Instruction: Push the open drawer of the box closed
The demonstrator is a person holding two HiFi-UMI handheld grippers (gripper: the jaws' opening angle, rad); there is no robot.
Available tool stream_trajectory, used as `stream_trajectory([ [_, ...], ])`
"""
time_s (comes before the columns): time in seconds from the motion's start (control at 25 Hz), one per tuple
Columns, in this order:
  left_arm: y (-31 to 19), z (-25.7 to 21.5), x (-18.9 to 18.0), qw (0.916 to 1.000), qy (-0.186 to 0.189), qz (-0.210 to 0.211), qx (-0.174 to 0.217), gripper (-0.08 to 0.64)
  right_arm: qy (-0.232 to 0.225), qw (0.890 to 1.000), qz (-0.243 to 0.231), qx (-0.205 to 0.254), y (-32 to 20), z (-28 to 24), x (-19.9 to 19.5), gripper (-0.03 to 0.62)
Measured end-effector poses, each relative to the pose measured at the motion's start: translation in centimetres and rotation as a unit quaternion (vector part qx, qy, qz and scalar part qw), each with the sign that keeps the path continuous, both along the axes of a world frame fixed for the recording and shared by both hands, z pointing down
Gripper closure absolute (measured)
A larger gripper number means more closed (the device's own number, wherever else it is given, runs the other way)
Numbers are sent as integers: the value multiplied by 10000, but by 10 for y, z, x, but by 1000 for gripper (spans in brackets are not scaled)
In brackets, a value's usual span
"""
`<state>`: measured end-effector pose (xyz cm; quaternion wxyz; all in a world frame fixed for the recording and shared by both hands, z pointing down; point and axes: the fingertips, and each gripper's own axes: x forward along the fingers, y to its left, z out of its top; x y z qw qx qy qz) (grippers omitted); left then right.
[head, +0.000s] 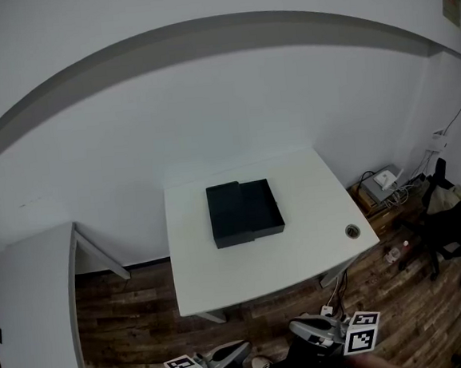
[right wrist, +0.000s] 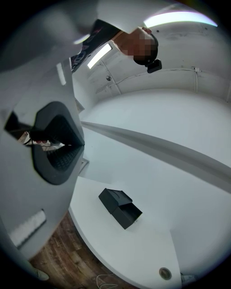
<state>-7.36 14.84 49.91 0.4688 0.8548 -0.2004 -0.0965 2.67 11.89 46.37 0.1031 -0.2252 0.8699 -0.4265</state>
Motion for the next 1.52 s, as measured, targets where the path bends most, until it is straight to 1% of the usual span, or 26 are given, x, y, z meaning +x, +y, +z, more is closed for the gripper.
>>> stream_trajectory([
  [0.24, -8, 2, -6, 9999, -3, -112, -35, 558, 8, 9998, 183, -20, -13, 1, 10, 588],
  [0.4, -20, 3, -2, 9998, 1, -178, -60, 558, 8, 9996, 260, -66, -35, 3, 19, 588],
  [0.6, -44, 3, 3, 9992, -9, -374, -114, 558, 51, 9997, 212, -102, -75, 4, 23, 571],
  [0.92, -94, 7, 10, 9964, -102, -813, -212, 558, 142, 9995, 152, -219, -151, 10, 44, 551],
  [1.0, -109, 11, 13, 9958, -266, -849, -199, 558, 143, 9995, 111, -254, -167, 12, 49, 551],
  [1.04, -117, 13, 15, 9953, -420, -853, -162, 558, 142, 9995, 86, -278, -174, 14, 52, 551],
  [1.16, -148, 22, 18, 9903, -1099, -844, 100, 557, 119, 9993, 14, -349, -194, 18, 59, 551],
  [1.24, -171, 29, 18, 9827, -1629, -793, 390, 557, 79, 9992, -17, -396, -205, 21, 64, 551],
  [1.28, -183, 32, 18, 9768, -1923, -763, 544, 557, 60, 9991, -25, -423, -209, 23, 67, 551],
  [1.32, -195, 34, 18, 9691, -2246, -734, 711, 557, 44, 9990, -30, -452, -212, 25, 70, 552],
  [1.36, -207, 36, 16, 9590, -2596, -703, 892, 557, 29, 9988, -35, -482, -215, 27, 73, 552],
  [1.4, -220, 39, 14, 9463, -2968, -669, 1092, 557, 17, 9987, -40, -510, -218, 28, 77, 552],
  [1.44, -233, 41, 11, 9306, -3356, -628, 1319, 555, 8, 9986, -43, -534, -221, 30, 80, 552],
  [1.52, -260, 47, 6, 8931, -4094, -520, 1791, 531, 3, 9983, -38, -576, -228, 32, 88, 552],
])
